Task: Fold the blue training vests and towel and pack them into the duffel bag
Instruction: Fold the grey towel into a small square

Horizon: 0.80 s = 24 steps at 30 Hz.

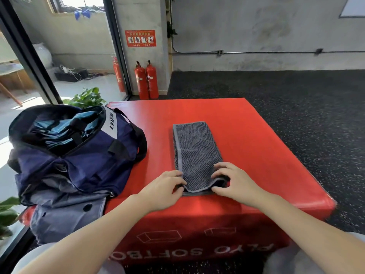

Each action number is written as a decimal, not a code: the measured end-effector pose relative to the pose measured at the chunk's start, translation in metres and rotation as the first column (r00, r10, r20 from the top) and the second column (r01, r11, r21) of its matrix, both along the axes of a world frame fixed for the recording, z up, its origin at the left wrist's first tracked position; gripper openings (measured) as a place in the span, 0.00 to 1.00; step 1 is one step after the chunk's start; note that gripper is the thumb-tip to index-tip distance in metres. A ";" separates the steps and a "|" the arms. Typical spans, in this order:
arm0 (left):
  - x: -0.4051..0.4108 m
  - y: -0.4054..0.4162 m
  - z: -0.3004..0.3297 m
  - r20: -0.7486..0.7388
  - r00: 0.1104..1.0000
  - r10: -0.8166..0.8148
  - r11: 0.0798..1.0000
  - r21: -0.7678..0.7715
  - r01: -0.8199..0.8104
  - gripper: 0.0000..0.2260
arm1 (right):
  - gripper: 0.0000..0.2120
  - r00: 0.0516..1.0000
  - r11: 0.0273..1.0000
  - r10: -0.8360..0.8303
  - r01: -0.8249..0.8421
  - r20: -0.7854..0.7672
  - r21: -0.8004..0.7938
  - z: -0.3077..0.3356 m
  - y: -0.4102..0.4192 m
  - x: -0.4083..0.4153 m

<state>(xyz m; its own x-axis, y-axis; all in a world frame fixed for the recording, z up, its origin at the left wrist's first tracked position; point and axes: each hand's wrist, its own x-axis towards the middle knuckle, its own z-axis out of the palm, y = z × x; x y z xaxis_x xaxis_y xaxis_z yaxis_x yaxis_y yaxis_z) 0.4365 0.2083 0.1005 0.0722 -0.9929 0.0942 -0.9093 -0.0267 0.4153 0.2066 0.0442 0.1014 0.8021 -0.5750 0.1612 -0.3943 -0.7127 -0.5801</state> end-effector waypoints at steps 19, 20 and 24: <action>-0.014 -0.008 0.013 0.286 0.957 0.056 0.995 0.061 -0.076 0.34 | 0.10 0.988 0.987 0.102 -0.086 0.116 -0.133 0.003 -0.014 -0.011; -0.016 -0.008 0.014 0.298 0.953 0.059 0.994 0.070 -0.083 0.35 | 0.08 0.987 0.987 0.092 -0.073 0.133 -0.142 0.005 -0.013 -0.011; -0.019 -0.007 0.013 0.270 0.958 0.095 0.993 0.042 -0.110 0.30 | 0.07 0.989 0.996 0.045 -0.033 0.142 -0.087 0.014 -0.011 -0.011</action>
